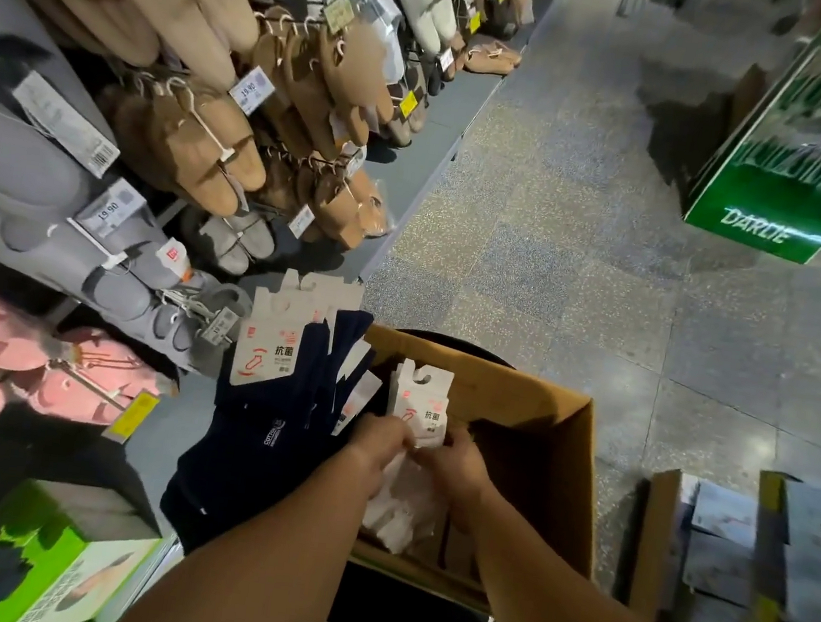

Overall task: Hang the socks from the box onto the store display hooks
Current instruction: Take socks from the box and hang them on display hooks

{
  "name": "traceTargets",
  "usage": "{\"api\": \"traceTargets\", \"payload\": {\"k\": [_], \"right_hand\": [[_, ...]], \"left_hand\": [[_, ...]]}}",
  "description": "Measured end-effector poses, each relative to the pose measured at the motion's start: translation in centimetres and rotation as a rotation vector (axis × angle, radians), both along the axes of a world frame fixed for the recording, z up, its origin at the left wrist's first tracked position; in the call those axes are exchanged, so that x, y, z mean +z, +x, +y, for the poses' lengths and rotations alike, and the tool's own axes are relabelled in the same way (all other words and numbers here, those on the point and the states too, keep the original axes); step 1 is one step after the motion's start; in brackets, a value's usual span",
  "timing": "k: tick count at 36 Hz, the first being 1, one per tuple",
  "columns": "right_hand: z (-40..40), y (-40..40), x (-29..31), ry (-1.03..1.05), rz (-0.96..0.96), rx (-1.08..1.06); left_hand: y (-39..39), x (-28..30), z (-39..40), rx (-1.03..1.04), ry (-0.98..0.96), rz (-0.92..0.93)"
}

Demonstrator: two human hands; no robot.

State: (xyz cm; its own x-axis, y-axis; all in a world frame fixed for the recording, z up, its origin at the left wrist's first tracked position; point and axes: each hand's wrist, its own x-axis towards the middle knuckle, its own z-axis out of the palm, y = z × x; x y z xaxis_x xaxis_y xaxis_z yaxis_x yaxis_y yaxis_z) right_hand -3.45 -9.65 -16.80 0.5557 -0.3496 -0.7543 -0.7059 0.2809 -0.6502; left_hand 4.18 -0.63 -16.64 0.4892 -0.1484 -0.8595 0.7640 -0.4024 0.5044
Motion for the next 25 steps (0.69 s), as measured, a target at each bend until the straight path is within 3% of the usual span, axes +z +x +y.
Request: {"api": "traceTargets", "payload": {"k": [11,25], "right_hand": [[-1.1,0.1,0.7,0.088,-0.107,-0.170],[-0.8,-0.3,0.8,0.156,-0.263,-0.232]], "left_hand": [[-1.1,3.2,-0.1,0.032,-0.063,-0.053],[-1.2,4.2,0.1,0.015,-0.121,-0.153]]}}
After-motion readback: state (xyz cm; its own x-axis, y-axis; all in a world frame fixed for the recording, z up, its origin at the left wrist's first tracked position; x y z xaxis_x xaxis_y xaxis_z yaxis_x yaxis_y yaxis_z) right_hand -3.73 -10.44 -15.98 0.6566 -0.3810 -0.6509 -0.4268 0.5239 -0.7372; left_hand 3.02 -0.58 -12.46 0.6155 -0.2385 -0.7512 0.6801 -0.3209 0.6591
